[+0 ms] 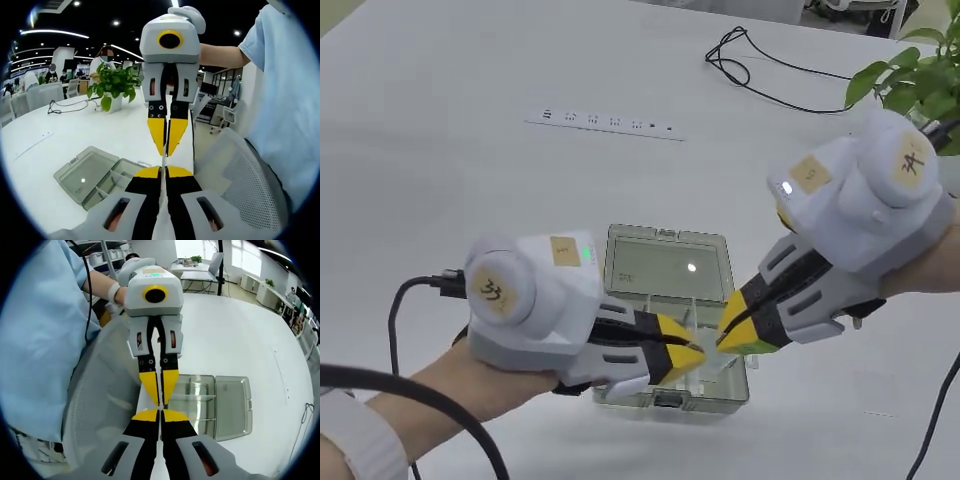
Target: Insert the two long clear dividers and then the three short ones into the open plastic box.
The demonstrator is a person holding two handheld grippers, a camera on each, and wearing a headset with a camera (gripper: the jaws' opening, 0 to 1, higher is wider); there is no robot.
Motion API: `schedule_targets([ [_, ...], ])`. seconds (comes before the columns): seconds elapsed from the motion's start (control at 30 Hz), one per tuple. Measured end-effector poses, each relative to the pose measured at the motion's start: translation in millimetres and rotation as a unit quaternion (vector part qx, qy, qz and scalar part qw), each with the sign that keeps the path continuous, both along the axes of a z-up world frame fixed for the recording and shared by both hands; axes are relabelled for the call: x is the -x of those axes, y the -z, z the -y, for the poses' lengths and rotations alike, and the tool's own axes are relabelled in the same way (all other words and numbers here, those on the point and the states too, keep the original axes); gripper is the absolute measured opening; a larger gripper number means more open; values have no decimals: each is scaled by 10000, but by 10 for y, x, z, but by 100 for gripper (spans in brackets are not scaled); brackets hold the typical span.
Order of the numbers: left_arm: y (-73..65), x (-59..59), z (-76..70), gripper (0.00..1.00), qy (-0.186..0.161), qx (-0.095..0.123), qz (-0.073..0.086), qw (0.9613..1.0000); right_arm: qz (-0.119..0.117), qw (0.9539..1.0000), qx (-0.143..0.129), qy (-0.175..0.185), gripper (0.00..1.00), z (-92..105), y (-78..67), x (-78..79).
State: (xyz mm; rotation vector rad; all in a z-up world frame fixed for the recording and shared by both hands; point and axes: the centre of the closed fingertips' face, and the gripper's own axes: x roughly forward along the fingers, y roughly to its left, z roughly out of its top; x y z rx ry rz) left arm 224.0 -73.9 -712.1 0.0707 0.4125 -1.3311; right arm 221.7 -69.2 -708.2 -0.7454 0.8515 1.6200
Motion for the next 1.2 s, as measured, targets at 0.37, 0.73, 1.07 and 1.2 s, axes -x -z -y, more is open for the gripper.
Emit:
schedule_targets([
  [0.37, 124, -106, -177, 40, -538, -198, -147, 9982, 63, 9999, 29, 148, 2, -25, -8, -101],
  [0.73, 219, -180, -406, 69, -1033, -307, -193, 9940, 136, 9995, 53, 283, 2, -90, 17, -198],
  [1.07, 359, -232, -646, 100, -1530, -515, -263, 9865, 177, 9987, 104, 470, 2, -144, 132, -376],
  [1.2, 366, -242, -700, 100, -1636, -509, -323, 9847, 178, 9982, 165, 544, 2, -141, 241, -443],
])
